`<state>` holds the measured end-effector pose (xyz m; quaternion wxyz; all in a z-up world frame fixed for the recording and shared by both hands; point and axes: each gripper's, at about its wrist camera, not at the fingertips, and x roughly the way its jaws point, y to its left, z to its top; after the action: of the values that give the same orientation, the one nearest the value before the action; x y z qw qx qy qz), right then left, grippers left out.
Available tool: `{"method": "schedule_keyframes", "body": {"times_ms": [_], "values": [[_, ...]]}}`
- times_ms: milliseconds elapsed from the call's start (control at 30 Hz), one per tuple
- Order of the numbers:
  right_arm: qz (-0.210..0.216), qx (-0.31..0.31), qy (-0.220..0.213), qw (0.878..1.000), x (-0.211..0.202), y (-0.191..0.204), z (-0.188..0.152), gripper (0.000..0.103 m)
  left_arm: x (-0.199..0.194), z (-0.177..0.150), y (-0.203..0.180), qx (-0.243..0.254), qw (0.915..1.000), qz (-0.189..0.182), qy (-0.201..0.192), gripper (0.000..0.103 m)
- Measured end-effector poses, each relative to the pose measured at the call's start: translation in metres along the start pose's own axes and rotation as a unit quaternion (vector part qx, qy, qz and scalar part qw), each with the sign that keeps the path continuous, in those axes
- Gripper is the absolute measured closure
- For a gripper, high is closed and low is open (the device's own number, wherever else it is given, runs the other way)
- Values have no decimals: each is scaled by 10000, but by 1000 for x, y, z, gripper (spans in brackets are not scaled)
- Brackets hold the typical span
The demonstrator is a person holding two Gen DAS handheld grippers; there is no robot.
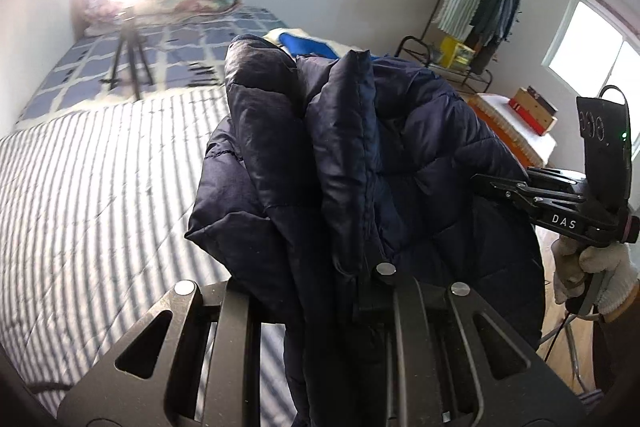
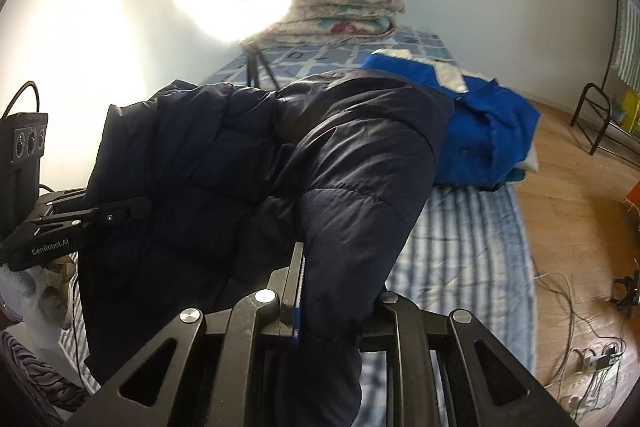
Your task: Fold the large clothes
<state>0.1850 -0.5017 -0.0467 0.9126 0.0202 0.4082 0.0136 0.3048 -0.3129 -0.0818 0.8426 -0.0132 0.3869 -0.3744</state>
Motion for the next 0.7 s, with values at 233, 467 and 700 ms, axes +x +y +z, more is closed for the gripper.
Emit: {"method": "schedule_keyframes", "body": {"times_ms": [233, 467, 700], "values": [[-38, 181, -247, 9995, 1, -57, 31, 87, 45, 53, -14, 152, 9992, -349, -75, 87], [-192, 242, -538, 9981, 10, -108, 84, 87, 93, 126, -11, 184, 9973, -666, -250, 87], [-378, 239, -714, 9964, 23, -140, 134, 87, 131, 190, -8, 137, 9963, -729, -429, 87]]}}
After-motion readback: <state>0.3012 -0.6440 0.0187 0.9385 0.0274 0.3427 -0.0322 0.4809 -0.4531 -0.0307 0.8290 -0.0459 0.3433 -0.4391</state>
